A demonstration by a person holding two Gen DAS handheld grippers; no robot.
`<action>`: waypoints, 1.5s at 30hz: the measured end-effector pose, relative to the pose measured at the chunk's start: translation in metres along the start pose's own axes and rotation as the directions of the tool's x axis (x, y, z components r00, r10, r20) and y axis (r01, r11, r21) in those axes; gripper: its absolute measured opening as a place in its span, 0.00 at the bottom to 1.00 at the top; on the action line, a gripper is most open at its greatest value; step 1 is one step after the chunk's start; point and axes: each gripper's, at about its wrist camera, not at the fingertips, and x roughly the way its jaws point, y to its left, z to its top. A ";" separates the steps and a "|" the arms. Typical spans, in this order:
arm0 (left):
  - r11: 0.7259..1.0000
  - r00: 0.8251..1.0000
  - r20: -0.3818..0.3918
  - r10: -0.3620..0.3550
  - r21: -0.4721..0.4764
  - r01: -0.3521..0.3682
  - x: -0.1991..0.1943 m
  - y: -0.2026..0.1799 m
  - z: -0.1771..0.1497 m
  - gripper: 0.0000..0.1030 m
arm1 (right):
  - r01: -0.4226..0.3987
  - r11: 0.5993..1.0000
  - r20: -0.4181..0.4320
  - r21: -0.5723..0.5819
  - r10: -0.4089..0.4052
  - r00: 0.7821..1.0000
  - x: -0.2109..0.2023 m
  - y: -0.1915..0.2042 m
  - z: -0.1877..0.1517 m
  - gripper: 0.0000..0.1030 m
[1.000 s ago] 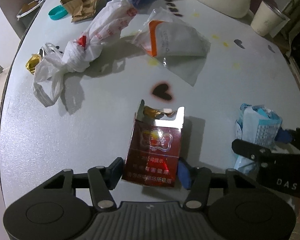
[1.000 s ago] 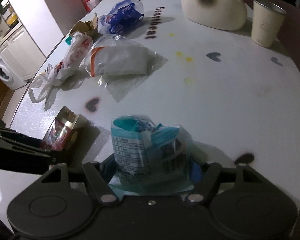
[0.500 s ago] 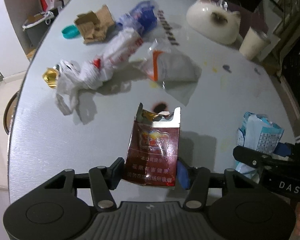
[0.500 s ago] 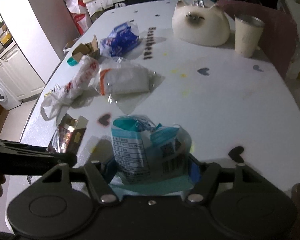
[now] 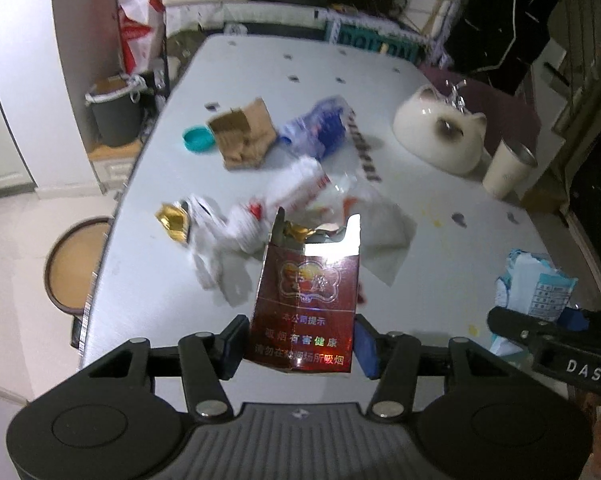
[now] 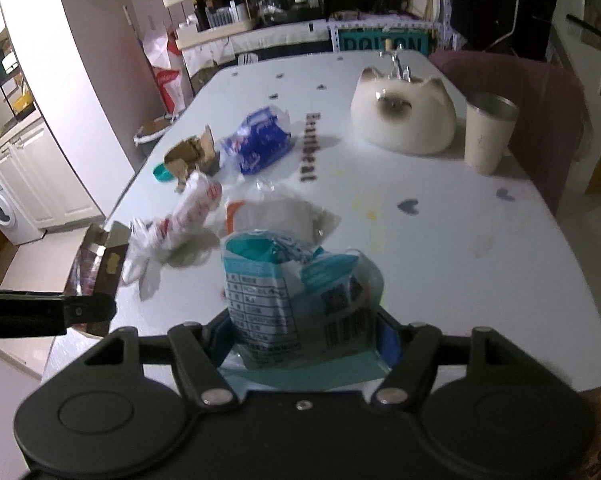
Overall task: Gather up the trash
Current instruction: 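Close the left tool on the red pack while the right tool grips the blue bag, then carry the red pack and blue bag with both tools over the wastebasket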
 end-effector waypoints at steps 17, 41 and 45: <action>1.000 0.996 0.091 0.017 0.011 -0.018 -0.033 0.090 0.013 0.54 | 0.033 0.999 0.065 0.012 -0.034 0.997 -0.001 0.082 0.019 0.68; 0.999 0.998 0.054 -0.028 0.047 0.026 0.003 0.330 0.092 0.53 | 0.086 0.996 0.019 0.006 -0.086 0.996 0.098 0.297 0.066 0.68; 0.998 0.999 0.015 -0.036 0.044 0.035 0.024 0.352 0.103 0.53 | 0.062 0.998 -0.004 -0.008 -0.062 0.998 0.121 0.321 0.078 0.68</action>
